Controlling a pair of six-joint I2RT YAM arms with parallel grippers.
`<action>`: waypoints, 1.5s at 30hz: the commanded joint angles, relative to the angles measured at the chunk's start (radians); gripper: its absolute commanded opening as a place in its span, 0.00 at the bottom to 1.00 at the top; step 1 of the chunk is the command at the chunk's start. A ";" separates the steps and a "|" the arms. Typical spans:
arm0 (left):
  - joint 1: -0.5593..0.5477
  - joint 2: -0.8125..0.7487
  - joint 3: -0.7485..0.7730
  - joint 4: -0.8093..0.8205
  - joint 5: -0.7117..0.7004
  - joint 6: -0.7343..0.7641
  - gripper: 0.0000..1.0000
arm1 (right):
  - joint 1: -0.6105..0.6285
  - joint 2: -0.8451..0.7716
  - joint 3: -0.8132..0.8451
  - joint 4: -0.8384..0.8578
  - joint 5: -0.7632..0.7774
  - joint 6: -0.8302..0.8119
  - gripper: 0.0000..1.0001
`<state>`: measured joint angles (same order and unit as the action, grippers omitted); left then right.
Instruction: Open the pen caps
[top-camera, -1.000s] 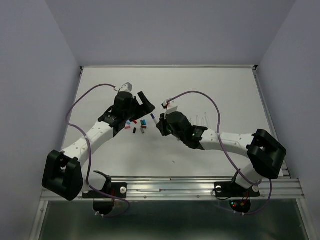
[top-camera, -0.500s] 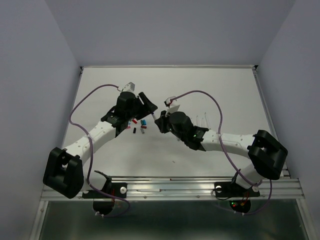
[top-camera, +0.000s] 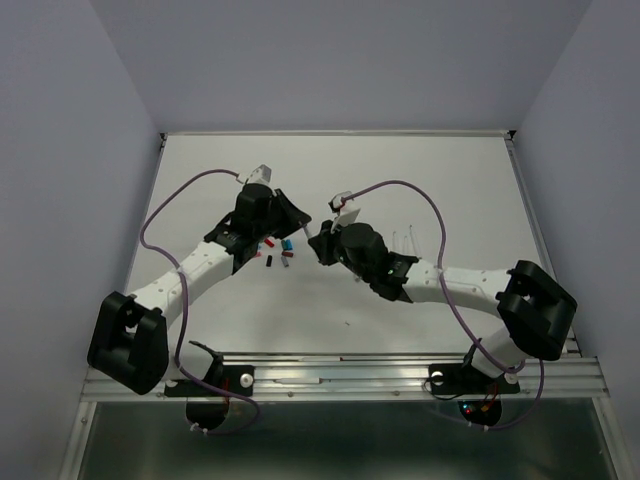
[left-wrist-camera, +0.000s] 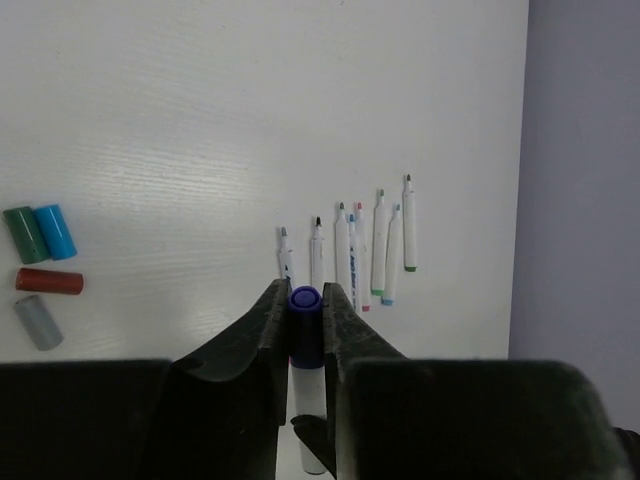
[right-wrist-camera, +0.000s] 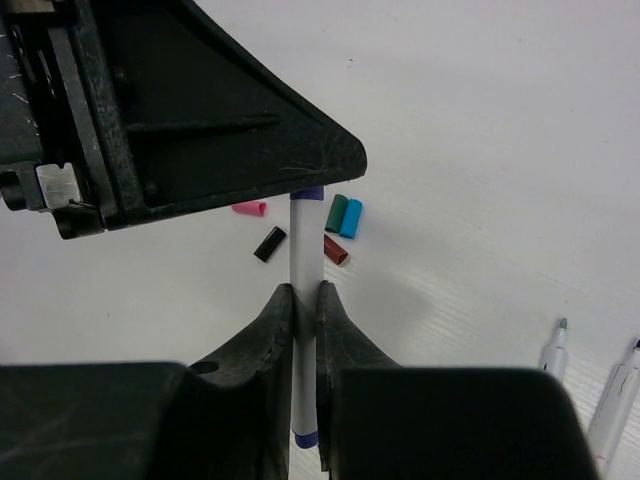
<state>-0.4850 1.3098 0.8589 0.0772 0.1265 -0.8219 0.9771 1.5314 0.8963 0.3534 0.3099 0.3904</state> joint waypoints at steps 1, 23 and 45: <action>-0.006 -0.026 0.002 0.026 -0.045 0.009 0.00 | 0.009 -0.025 -0.016 0.070 -0.048 -0.044 0.01; 0.125 0.144 0.275 0.167 -0.275 -0.172 0.00 | 0.041 -0.375 -0.389 -0.260 -0.338 0.246 0.01; 0.068 0.077 -0.020 -0.171 -0.249 0.043 0.06 | -0.026 0.079 -0.062 -0.197 0.222 0.064 0.01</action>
<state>-0.4068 1.4487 0.8726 -0.0589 -0.0765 -0.8028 0.9638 1.5562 0.7712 0.0834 0.4862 0.4965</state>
